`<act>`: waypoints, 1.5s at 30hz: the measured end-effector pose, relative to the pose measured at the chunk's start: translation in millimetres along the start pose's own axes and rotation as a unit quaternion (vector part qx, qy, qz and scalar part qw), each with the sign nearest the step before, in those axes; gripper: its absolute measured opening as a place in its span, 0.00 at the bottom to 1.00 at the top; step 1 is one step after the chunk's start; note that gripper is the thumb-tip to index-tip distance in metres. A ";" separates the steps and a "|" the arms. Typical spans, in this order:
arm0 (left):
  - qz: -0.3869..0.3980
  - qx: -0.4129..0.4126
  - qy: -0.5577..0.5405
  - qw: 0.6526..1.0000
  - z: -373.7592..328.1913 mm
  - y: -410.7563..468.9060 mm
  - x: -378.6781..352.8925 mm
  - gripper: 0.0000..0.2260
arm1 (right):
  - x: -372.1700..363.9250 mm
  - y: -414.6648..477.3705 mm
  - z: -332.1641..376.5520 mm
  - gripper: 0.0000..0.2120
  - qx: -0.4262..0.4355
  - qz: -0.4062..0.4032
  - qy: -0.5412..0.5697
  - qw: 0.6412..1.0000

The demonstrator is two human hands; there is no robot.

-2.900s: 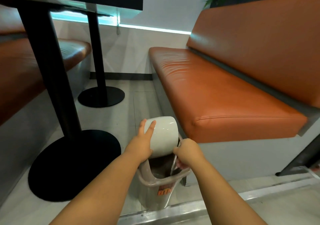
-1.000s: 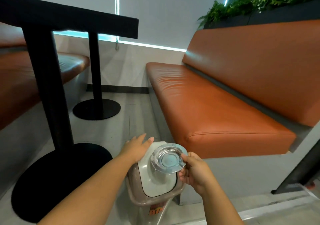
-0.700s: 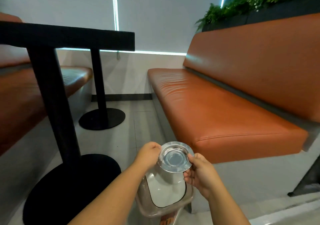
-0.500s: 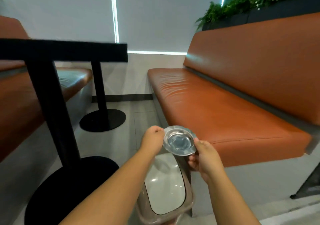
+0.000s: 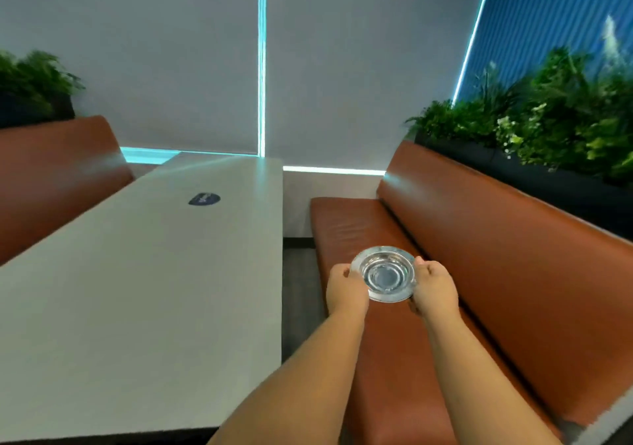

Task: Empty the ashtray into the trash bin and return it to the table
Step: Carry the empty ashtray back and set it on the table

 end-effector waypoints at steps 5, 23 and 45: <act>-0.021 -0.020 0.035 0.999 -108.5 17.3 77.6 0.09 | -48.3 -15.3 110.0 0.15 0.017 0.051 0.002 0.999; -0.111 -0.017 0.056 0.992 -212.0 261.0 419.1 0.10 | -440.1 -42.6 248.2 0.10 -0.082 0.243 0.084 0.963; -0.073 0.015 0.099 0.992 -61.4 603.1 380.1 0.13 | -682.7 188.4 87.4 0.12 -0.105 0.212 -0.065 0.969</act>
Point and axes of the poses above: each hand's wrist, its own y-axis towards the middle knuckle, its own x-axis out of the back of the hand, z = x × y, the point moved 2 cm from there along y, towards the middle knuckle, and after that the axes turned 2 degrees about y, right-handed, at the moved point
